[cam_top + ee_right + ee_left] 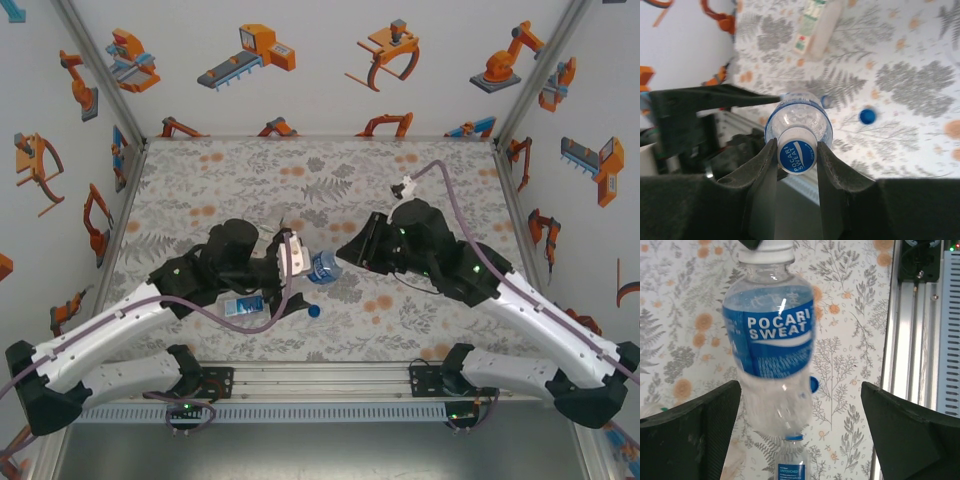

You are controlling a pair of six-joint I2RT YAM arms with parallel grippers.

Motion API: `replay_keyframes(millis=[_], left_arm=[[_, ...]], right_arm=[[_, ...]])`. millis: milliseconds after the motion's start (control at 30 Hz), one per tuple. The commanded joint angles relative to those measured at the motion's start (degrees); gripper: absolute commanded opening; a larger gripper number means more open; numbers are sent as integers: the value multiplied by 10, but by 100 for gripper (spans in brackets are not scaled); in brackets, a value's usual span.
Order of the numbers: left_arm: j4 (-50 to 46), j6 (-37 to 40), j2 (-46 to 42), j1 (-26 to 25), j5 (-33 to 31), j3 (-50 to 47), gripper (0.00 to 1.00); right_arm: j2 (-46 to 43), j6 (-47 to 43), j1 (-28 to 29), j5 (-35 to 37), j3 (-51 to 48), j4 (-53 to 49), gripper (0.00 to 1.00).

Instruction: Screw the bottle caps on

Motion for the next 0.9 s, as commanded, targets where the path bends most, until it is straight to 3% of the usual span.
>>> replay_keyframes(millis=[0,200,300,500,633,867], left_arm=[[5,-2,-23,-3,-27,-11,97],[-20,-36,-52,5,-114,-28,97],[-27,-62,-70,22,-117,-37,97],[-45,-197,-90,82,-212,-34,97],[-79,-221,-88,120,-213,-22,97],[-101,-227,-92,124,-228,-27,97]], right_arm=[[31,-100,-31,41,38,-30,0],[125,-234,-102,53,90,-34,0],[185,-299,-135,56,132,-33,0],[315,-401,-195,67,238,-26,0],[397,-440,-223,67,313,-25,0],[518,-471,-249,58,433,-41,0]])
